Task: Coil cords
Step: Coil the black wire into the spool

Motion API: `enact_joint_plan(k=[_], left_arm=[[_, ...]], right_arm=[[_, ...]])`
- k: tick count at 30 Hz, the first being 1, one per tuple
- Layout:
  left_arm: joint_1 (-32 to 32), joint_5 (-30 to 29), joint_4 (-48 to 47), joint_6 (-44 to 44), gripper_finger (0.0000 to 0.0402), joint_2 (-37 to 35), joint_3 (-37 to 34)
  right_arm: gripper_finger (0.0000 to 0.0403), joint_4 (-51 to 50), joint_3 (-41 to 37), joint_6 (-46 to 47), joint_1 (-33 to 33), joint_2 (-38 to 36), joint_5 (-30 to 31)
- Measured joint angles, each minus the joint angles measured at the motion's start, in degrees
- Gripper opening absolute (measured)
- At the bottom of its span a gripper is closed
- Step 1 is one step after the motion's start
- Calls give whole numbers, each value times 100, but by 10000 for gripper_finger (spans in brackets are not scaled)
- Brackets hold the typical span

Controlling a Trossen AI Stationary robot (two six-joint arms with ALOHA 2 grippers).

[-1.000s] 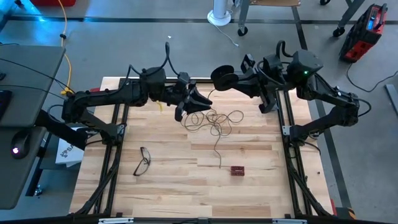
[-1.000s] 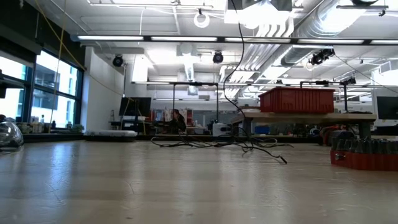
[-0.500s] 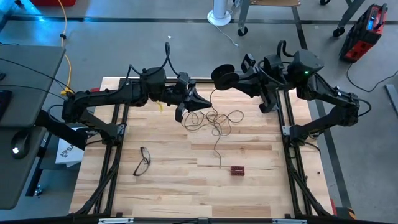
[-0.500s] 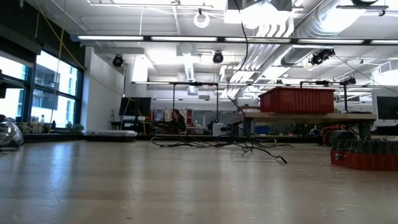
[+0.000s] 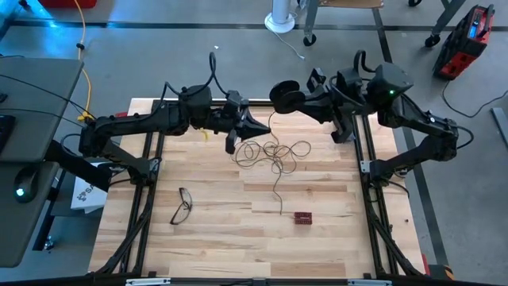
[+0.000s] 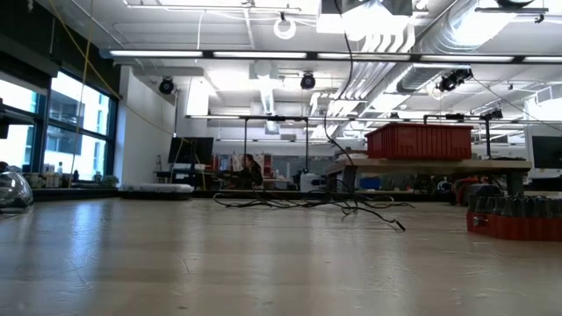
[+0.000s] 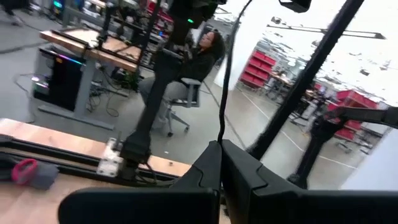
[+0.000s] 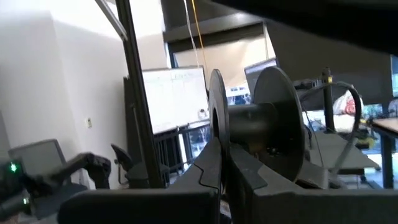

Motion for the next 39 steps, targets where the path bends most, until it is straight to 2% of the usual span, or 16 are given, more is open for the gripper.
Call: enact_joint_plan(k=[4,9,16,28,32,39], left_arm=[[208,-58,259,105,0,199,0],[408,870,1119,-585,0,600,-4],[463,1262,1202,-625,0,656,-4],[833,1277,1096,-398,0,395,3],[946,1296,987,-383,0,377,241],[907,1408,598,-280,0,377,720]], right_arm=[[0,180,0,229,91,98,-44],[0,131,0,330,247,310,-72],[0,-287,0,621,328,466,-719],[0,-2130,-15,852,658,465,-671],[0,-2351,-21,858,748,492,-358],[0,-2546,-20,808,743,748,-194]])
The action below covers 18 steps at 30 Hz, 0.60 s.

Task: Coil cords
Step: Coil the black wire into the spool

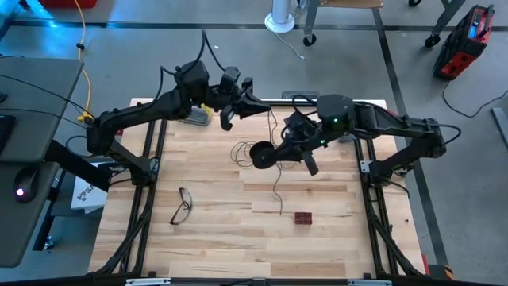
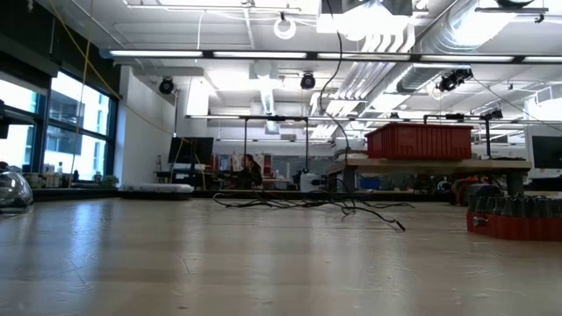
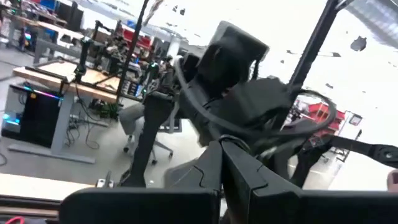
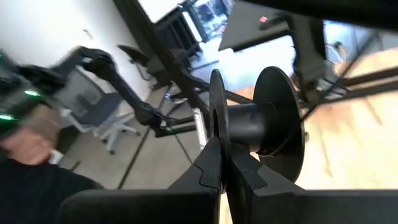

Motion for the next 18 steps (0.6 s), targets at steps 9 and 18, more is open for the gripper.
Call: enact_joint_plan(k=[9,18], left_arm=[[-15,138,-1081,334,0,-15,781],[-91,13,-1130,345,0,-26,1061]], right_arm=[[0,-527,0,-235,-19,-13,628],[0,-845,0,-357,-55,-18,1091]])
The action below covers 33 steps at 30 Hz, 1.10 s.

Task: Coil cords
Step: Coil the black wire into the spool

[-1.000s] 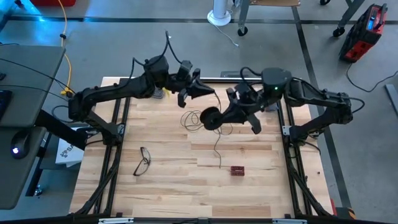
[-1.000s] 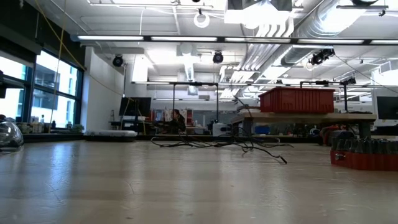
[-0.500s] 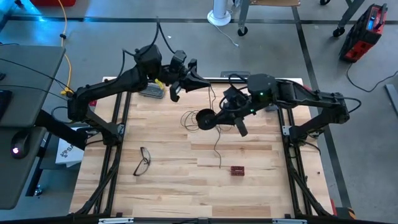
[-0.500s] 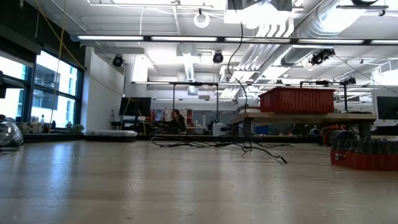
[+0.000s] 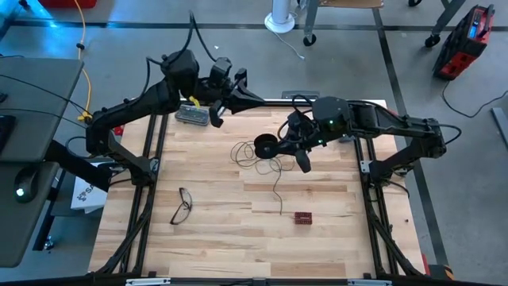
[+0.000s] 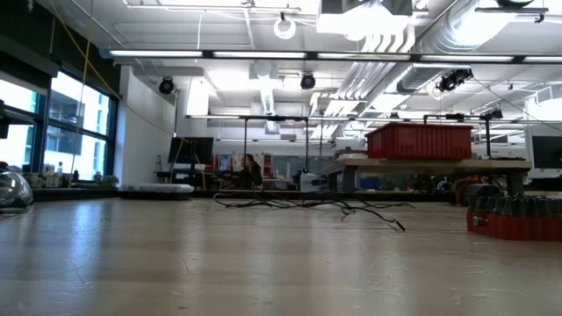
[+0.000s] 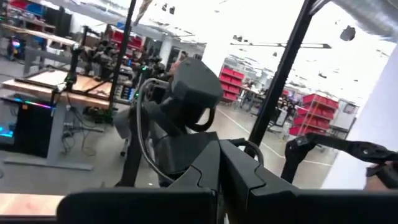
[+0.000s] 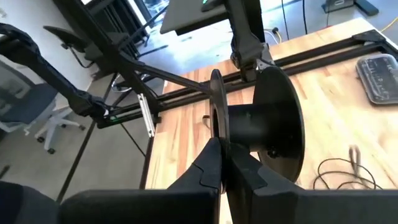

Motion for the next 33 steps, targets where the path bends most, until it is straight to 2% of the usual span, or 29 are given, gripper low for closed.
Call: enact_joint_plan(k=[11,15,20,23,26,30,33], left_arm=[[72,-190,-1279,467,0,-4,9],[73,-151,-2359,1008,0,-45,5],[64,-284,-3906,1521,0,-367,-17],[-72,-811,-3616,1438,2,-697,-501],[-346,-1487,-2649,1085,15,-1028,-1358],[-661,-1737,-1421,275,48,-1140,-2595],[-802,-1861,-636,-6,79,-1095,-3015]], right_arm=[[0,15,17,-87,0,-22,-258],[0,-6,17,-246,-2,-215,-74],[0,-115,20,-291,-2,-673,506],[0,-54,24,-360,-2,-810,748],[0,7,24,-379,-2,-810,775],[0,219,24,-438,-2,-804,776],[0,366,24,-433,-2,-798,767]])
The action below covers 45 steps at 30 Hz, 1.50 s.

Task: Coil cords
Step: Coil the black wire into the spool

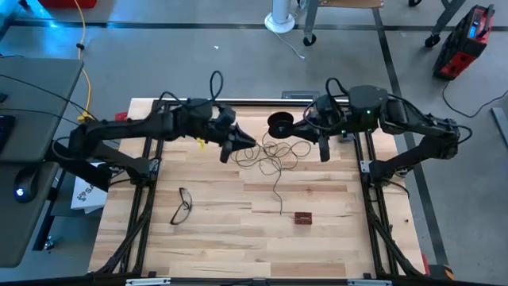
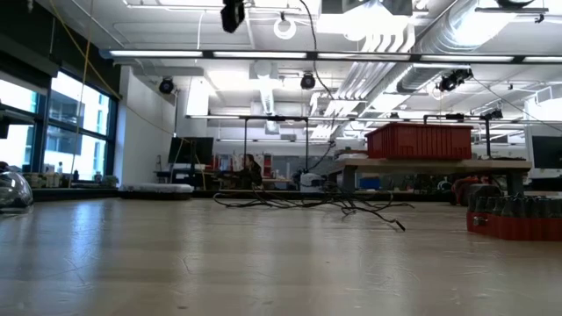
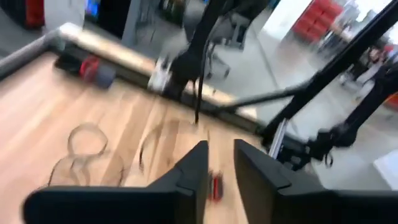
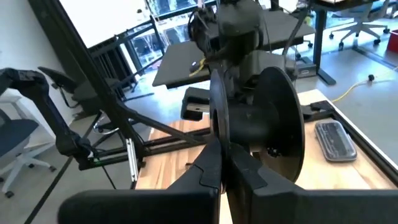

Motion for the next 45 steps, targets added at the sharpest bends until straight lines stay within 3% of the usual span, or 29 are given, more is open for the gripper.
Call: enact_joint_plan(k=[4,8,13,20,29,33,41,45], left_arm=[[-127,-179,854,288,123,72,-10],[-214,-638,779,966,159,83,-24],[-277,-705,578,1101,183,140,-23],[-447,-1394,593,1389,188,182,-23],[-459,-1680,992,1402,188,184,-23],[-459,-1682,1497,1451,188,184,-19],[-568,-1487,1621,1600,188,184,-19],[-753,-1890,1606,2089,188,186,-19]], right_arm=[[0,108,0,3,0,-2,-71],[0,296,0,-2,-16,1,-83],[0,642,0,-54,-109,-2,-107],[0,986,0,-48,-267,-2,-341],[0,1449,0,-48,-302,-2,-384],[0,1602,0,-51,-302,-2,-384],[0,1798,-2,-171,-302,1,-236],[0,2039,-4,-197,-304,5,-146]])
